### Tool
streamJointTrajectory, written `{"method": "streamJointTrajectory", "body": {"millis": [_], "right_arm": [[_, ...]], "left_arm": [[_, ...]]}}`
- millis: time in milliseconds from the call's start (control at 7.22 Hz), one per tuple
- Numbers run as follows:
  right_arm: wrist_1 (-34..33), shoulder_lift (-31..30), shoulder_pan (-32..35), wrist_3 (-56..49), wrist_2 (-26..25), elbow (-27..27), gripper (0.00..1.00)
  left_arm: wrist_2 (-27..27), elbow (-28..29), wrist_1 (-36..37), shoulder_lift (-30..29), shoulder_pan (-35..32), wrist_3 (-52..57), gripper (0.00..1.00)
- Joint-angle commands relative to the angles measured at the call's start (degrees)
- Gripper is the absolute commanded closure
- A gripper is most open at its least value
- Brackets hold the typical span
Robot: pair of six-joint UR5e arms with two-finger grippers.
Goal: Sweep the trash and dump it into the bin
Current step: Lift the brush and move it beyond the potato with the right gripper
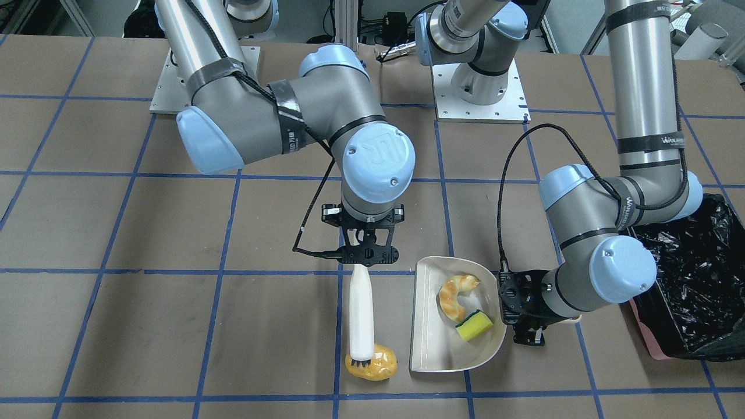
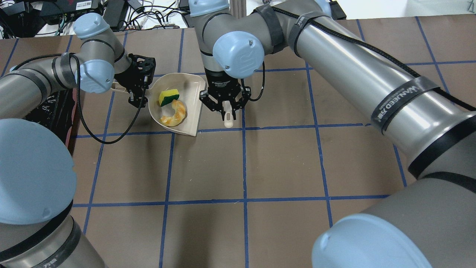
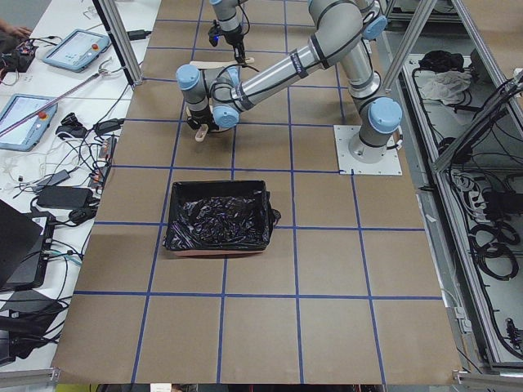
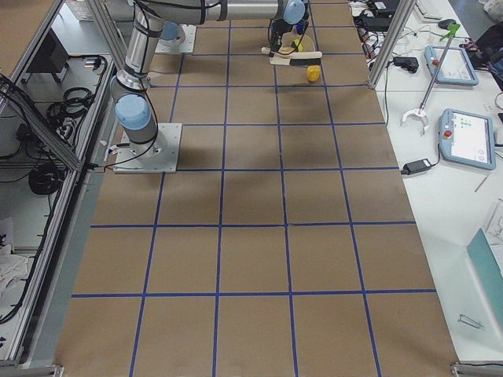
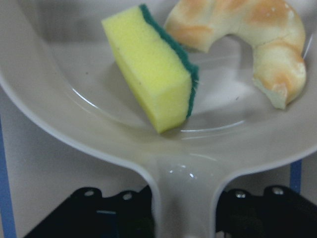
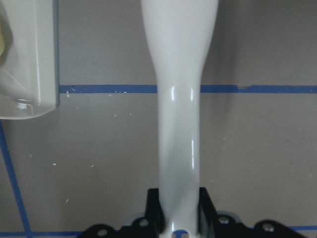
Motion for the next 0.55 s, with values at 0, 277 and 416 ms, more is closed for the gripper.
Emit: {"method": "streamJointTrajectory", "body": {"millis": [0,277,416], "right_arm": [[0.58,-0.51,-5.88,-9.01,-1.25,0.05,1.00],[-0.91,1.23,-8.18,-15.09,-5.89,-0.30,1.00],[-3.27,2.64,-8.28,-17.21,-8.43,-0.56,1.00]], "left_arm": [[0.05,0.09,-0.10,0.17,0.09,-2.32,1.00],[0.06,0.09,-0.18,0.00,0.09,-3.31,1.00],[0.05,0.09,-0.18,0.00,0.09,-3.40,1.00]]}}
